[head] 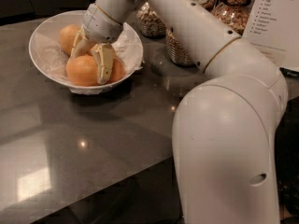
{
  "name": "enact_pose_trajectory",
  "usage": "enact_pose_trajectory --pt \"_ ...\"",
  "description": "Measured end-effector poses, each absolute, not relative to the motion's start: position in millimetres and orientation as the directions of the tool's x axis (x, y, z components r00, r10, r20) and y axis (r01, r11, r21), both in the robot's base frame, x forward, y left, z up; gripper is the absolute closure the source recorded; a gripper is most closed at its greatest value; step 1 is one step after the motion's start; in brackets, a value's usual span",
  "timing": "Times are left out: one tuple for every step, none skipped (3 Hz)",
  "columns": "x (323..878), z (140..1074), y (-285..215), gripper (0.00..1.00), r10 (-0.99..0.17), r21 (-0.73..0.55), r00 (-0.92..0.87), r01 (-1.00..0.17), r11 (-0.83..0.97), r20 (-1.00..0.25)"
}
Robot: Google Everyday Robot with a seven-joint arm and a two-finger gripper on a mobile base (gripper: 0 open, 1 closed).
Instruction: Pick orange from white bowl
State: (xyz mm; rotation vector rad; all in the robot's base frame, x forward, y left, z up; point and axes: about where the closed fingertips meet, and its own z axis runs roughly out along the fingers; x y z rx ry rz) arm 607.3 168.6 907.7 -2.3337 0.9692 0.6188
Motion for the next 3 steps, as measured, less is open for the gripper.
enact_pose_trajectory --pt "624 926 154 1.0 -0.49 -0.355 0.637 -0.755 -0.551 -0.594" --pt "634 944 138 1.0 -0.501 -0.393 0.633 -0.767 -0.507 -0.59" --pt "642 961 128 1.0 -0.526 -0.412 0.627 -0.777 -0.476 -0.575"
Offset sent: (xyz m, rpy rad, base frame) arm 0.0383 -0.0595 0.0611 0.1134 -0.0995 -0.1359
